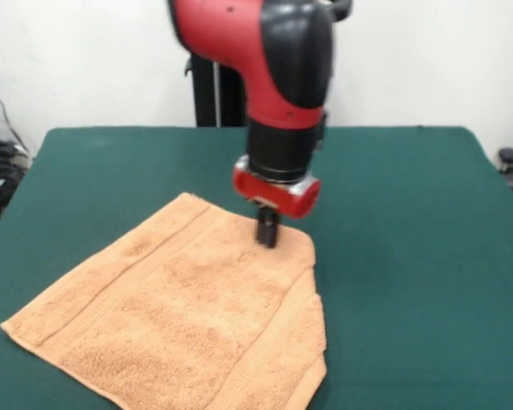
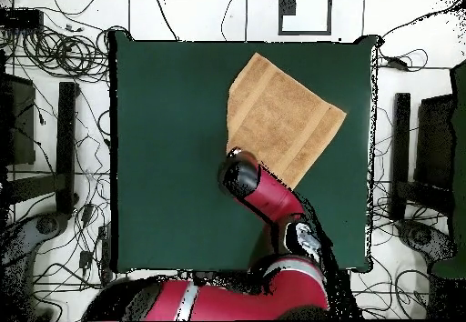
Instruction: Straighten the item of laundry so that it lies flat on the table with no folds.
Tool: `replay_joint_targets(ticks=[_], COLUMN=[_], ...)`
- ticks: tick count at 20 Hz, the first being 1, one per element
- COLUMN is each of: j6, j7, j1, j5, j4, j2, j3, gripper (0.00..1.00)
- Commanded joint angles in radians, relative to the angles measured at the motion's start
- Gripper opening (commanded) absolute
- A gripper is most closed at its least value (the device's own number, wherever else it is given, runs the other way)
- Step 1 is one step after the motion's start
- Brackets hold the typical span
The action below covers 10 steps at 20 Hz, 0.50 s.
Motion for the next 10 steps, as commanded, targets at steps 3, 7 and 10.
replay_joint_targets(ticks=[3,7,10], j6=[0.21,0.202,0.225], j7=[0.41,0.337,0.275], j1=[0.152,0.094,0.046], j5=[0.118,0.077,0.029], j4=[0.22,0.303,0.338], j2=[-0.049,-0.121,-0.169], j3=[0.023,0.036,0.021], gripper=[0.0,0.0,0.0])
